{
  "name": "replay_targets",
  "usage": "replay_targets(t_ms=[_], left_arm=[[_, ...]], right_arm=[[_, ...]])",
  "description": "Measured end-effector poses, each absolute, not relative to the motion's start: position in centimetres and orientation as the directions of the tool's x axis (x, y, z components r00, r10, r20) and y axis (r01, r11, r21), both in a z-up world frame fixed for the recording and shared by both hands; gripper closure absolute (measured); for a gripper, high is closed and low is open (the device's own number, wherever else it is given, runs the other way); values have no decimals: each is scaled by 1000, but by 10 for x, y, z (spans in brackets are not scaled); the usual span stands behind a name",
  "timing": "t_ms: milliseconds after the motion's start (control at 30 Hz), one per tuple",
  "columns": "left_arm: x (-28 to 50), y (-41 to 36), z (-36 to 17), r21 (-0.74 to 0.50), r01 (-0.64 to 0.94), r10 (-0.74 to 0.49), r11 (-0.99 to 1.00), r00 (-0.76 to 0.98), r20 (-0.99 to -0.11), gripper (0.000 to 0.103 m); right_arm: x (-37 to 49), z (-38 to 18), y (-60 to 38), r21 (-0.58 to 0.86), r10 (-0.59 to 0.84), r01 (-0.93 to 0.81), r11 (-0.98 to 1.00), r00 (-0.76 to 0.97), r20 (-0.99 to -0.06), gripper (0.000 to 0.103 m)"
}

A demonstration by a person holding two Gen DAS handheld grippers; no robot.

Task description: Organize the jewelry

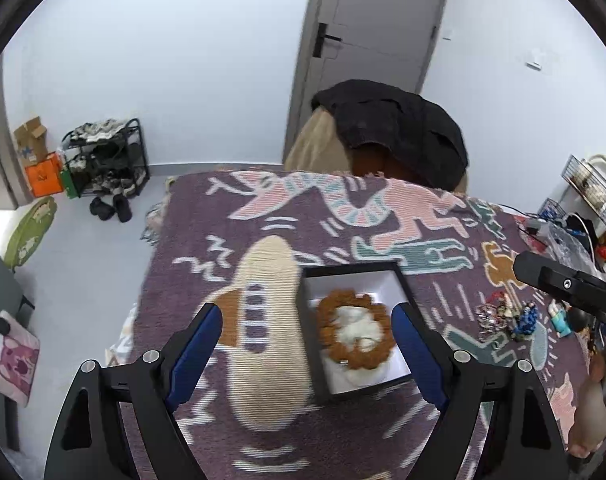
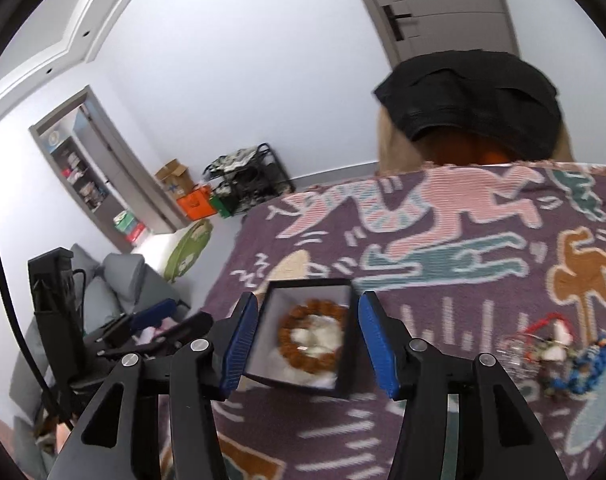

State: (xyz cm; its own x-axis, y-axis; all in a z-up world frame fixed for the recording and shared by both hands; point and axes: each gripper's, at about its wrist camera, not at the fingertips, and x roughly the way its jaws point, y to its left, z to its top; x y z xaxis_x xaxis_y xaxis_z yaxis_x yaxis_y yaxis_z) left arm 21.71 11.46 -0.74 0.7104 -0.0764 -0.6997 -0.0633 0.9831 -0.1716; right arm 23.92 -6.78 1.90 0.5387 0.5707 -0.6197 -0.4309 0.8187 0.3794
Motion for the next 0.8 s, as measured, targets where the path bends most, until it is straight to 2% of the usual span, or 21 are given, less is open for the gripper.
replay_targets(t_ms=[500, 800], left_arm=[[237, 1, -5, -137, 134, -192, 981, 677, -711, 16], [242, -49, -10, -128, 221, -244, 967, 657, -713, 17]], right_arm=[[232, 8, -212, 346, 403, -218, 913, 626, -667, 49], [228, -7, -257, 337, 354, -155, 929, 642, -680, 49]])
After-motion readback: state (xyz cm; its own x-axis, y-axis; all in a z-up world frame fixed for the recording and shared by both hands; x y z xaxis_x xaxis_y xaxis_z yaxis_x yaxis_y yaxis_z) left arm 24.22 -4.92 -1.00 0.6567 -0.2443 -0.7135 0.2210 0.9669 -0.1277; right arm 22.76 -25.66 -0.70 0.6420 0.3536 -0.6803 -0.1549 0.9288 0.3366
